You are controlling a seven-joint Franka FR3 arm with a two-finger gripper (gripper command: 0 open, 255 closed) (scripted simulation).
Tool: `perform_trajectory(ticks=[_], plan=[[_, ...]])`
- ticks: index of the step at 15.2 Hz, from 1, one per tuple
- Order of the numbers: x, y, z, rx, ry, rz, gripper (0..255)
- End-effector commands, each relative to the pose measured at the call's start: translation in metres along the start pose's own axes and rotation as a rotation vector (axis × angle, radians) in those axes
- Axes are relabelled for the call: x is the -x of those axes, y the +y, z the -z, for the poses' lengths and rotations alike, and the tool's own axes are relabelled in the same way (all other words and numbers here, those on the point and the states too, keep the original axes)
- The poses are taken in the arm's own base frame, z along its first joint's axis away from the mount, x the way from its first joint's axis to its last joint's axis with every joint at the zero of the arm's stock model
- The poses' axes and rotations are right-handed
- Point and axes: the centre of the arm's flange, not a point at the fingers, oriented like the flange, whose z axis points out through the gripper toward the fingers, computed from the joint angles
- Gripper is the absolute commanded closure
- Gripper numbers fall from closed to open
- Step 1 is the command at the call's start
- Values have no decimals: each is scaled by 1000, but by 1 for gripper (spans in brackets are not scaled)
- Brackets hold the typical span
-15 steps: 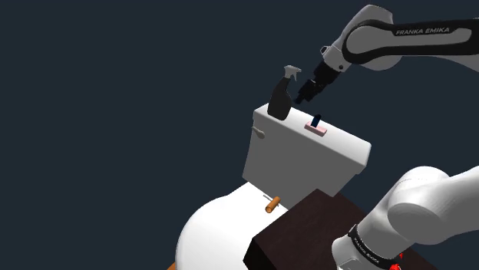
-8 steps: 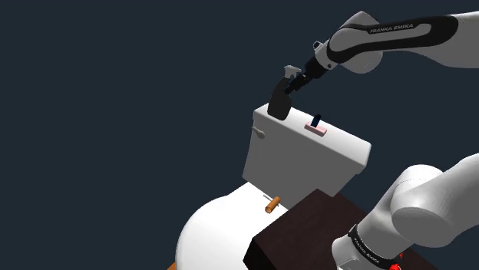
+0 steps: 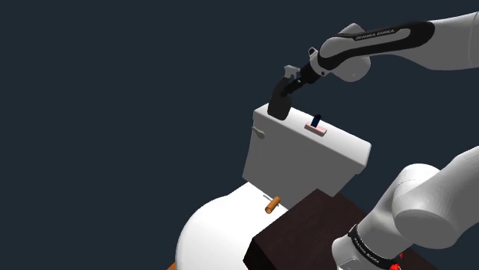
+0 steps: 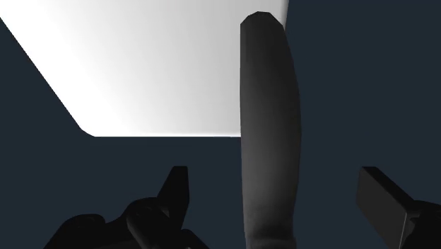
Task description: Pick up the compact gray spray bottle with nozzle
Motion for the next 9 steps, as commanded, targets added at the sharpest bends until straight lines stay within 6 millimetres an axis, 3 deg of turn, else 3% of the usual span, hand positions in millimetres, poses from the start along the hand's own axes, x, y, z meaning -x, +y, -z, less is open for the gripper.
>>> perform_trajectory(ticks=[1,3,4,9], plan=[[6,0,-12,0,1,0,0],[6,0,-12,0,1,0,0],[5,0,-11,0,1,0,255],[5,0,-11,0,1,0,255]])
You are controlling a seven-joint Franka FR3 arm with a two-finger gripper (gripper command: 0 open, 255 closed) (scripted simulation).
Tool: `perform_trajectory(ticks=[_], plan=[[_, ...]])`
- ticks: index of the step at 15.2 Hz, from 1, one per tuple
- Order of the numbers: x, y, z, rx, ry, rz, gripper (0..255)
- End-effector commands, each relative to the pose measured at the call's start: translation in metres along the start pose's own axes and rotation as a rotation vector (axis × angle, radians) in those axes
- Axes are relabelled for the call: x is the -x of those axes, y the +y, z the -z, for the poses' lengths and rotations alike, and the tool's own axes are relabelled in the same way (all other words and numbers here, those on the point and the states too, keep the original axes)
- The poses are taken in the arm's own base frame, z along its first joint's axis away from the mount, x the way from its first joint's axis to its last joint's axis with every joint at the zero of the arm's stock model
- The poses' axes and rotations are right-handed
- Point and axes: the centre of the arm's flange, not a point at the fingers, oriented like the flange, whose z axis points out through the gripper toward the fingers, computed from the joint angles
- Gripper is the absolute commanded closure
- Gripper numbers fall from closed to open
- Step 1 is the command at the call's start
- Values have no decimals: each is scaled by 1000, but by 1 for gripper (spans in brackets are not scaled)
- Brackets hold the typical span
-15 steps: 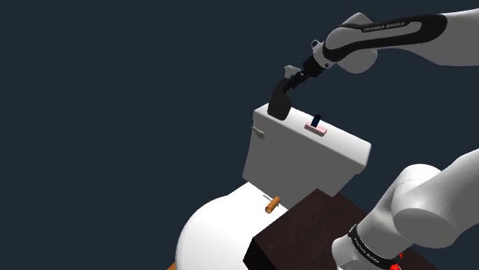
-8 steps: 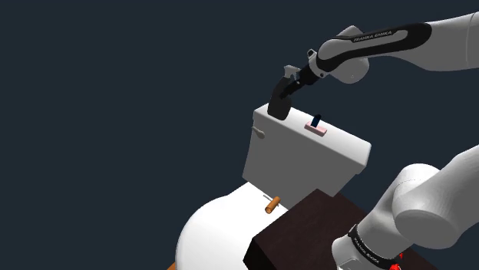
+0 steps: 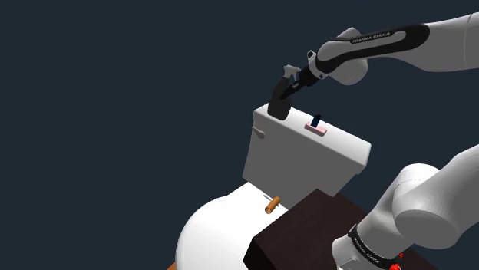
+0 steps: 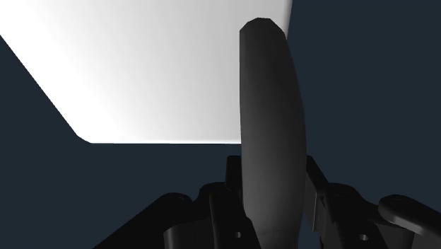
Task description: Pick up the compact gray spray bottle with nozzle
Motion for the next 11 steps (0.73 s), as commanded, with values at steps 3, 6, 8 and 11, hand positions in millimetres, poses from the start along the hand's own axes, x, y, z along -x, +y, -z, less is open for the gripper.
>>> perform_trajectory(ticks=[3,6,8,11], plan=[[0,0,0,0,-1,0,255],[-5,0,8,-1,-1,0,255],[-10,0,17,-1,-1,0,255],[-19,0,31,-1,-1,0,255]])
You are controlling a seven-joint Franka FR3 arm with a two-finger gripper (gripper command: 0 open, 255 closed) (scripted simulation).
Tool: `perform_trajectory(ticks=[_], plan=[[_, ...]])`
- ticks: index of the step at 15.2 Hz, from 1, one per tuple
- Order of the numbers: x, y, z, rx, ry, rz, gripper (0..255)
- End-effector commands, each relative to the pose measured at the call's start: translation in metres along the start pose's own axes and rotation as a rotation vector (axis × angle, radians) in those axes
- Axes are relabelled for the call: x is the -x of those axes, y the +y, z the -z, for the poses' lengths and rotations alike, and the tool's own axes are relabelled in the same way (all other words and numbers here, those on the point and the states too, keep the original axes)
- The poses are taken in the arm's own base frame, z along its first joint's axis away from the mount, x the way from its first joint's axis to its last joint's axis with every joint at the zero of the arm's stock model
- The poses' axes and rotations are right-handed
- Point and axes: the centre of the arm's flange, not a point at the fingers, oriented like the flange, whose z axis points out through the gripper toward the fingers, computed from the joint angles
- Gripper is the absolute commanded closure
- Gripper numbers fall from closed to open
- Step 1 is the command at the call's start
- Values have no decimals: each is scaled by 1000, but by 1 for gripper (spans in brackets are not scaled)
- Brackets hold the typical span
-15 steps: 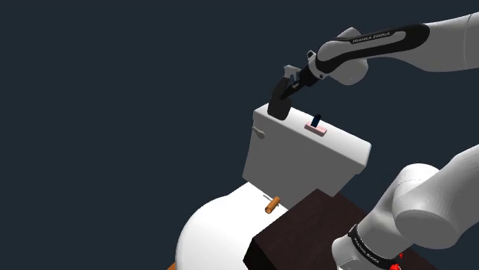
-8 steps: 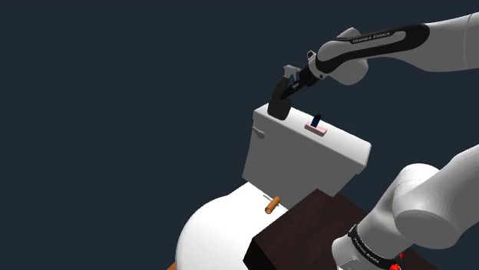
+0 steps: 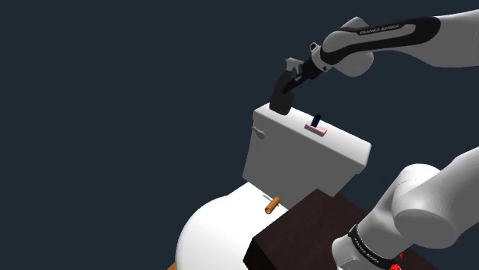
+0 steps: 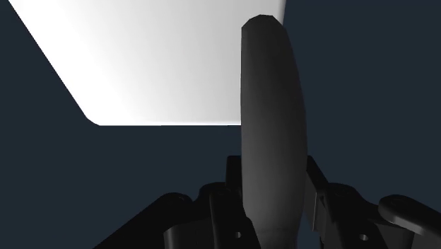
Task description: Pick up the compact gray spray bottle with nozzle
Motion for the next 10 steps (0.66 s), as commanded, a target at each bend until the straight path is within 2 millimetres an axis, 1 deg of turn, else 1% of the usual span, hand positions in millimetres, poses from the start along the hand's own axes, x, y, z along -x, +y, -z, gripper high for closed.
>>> perform_trajectory(ticks=[1,8,10], plan=[[-6,-1,10,0,0,0,255],[-25,-1,42,0,0,0,255],[-25,-1,42,0,0,0,255]])
